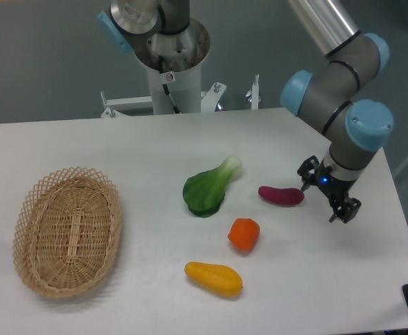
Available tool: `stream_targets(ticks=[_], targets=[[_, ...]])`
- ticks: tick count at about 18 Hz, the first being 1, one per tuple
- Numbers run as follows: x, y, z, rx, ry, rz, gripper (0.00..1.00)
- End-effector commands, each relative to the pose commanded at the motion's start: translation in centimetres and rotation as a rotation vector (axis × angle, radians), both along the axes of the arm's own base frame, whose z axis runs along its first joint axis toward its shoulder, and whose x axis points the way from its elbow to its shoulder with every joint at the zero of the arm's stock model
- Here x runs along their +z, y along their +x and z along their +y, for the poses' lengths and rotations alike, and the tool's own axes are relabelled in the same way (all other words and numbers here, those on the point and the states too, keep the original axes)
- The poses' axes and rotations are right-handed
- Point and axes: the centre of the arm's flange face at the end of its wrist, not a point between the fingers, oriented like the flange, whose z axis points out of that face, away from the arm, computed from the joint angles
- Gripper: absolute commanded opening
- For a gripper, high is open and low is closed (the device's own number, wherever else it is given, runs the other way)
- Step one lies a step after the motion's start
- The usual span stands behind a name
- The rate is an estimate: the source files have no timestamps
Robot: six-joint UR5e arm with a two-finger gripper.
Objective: Pick up the sweet potato from the table
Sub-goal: 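Move the open gripper over the purple sweet potato and lower it, then close the gripper around the purple sweet potato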
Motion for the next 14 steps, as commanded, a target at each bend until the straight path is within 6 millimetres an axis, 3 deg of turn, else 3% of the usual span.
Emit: stream_targets(ticks=[14], targets=[[-2.7, 3.6, -0.9, -0.002, -0.027, -0.069, 1.0]])
